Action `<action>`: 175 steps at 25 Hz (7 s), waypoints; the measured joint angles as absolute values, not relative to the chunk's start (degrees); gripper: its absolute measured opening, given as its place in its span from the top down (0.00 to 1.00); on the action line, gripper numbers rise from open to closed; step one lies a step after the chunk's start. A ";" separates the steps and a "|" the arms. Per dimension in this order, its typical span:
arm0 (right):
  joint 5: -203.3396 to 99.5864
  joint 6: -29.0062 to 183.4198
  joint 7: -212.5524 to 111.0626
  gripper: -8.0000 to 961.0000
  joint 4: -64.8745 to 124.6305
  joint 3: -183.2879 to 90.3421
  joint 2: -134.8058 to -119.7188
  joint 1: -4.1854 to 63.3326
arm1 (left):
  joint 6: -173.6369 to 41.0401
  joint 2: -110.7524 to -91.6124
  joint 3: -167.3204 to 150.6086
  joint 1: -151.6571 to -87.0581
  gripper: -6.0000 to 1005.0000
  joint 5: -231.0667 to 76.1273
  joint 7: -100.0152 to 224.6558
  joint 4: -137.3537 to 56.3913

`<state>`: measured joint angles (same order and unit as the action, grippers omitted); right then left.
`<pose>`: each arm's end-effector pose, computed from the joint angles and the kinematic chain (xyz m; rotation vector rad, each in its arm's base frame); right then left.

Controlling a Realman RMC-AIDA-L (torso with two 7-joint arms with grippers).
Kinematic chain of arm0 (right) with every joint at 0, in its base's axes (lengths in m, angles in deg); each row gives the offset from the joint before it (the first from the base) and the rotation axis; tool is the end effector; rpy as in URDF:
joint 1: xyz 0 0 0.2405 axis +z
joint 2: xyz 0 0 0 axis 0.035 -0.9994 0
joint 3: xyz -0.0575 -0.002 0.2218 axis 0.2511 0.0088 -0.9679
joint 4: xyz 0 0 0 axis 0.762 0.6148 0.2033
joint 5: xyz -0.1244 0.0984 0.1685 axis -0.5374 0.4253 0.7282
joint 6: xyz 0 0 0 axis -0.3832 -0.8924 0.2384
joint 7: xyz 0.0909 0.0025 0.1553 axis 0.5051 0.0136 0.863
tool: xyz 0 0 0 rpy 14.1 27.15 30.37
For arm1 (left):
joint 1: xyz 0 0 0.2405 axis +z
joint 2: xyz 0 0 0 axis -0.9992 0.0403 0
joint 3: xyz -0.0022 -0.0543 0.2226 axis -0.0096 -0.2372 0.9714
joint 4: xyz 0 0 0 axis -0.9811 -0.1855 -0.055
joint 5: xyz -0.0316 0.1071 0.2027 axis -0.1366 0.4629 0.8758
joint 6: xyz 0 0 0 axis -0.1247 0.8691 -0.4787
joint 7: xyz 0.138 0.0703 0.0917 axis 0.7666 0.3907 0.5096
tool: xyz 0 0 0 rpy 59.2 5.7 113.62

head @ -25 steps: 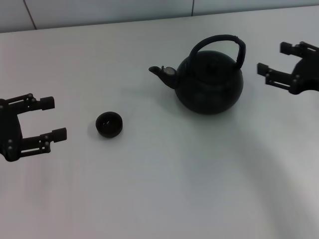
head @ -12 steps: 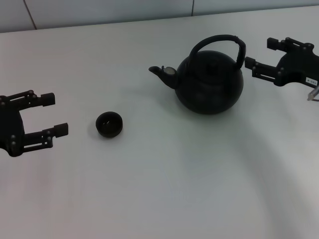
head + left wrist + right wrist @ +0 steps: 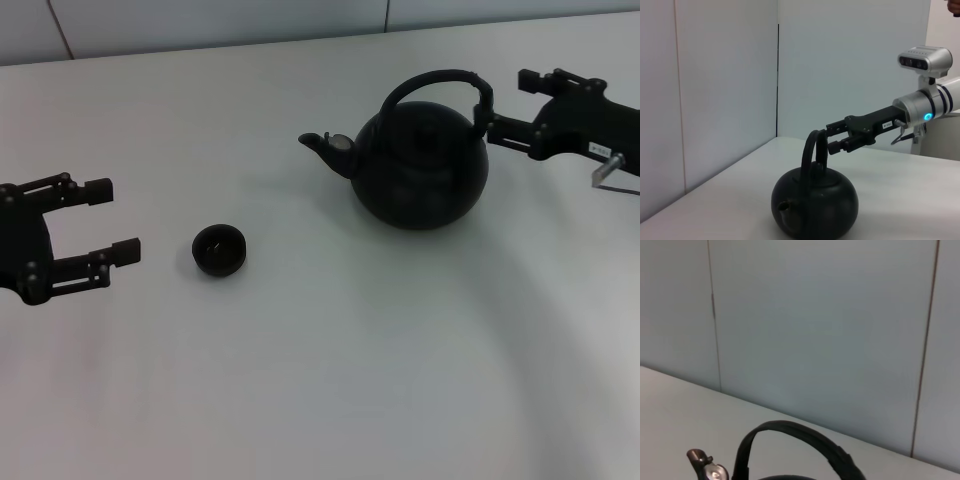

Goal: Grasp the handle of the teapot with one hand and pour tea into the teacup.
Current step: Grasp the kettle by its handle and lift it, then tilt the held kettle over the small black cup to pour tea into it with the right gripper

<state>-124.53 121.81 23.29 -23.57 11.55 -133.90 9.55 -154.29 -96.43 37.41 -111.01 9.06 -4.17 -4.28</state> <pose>0.2788 0.3857 0.0304 -2.1719 0.5619 0.4959 -0.2570 0.3257 0.0345 -2.7328 -0.2814 -0.7426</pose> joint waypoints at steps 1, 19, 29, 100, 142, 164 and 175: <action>-124.52 121.78 22.98 0.21 -23.07 11.52 -133.89 9.94 | -154.15 -96.45 37.41 -111.07 0.25 9.06 -4.23 -4.28; -124.31 119.93 20.44 0.21 -17.53 11.38 -133.73 14.16 | -152.34 -96.57 37.41 -111.30 0.25 9.07 -4.29 -4.58; -124.31 119.96 20.54 0.24 -17.29 11.39 -133.78 13.77 | -152.24 -96.62 37.41 -111.25 0.25 9.07 -4.39 -4.71; -115.89 119.19 12.18 0.87 -16.04 16.89 -134.13 20.05 | -152.65 -98.24 36.03 -108.95 0.25 8.89 -2.55 -4.19; -123.30 116.38 11.56 0.87 -11.09 19.92 -133.77 34.33 | -152.82 -98.30 36.48 -108.87 0.25 9.06 -0.77 -3.40; -124.59 113.45 10.15 0.87 -12.40 24.20 -133.74 35.18 | -153.08 -98.57 36.12 -109.34 0.25 10.35 -0.35 -3.40; -126.46 113.46 10.10 0.87 -13.40 25.35 -133.82 35.16 | -153.34 -98.53 36.00 -108.97 0.25 10.44 -0.29 -2.69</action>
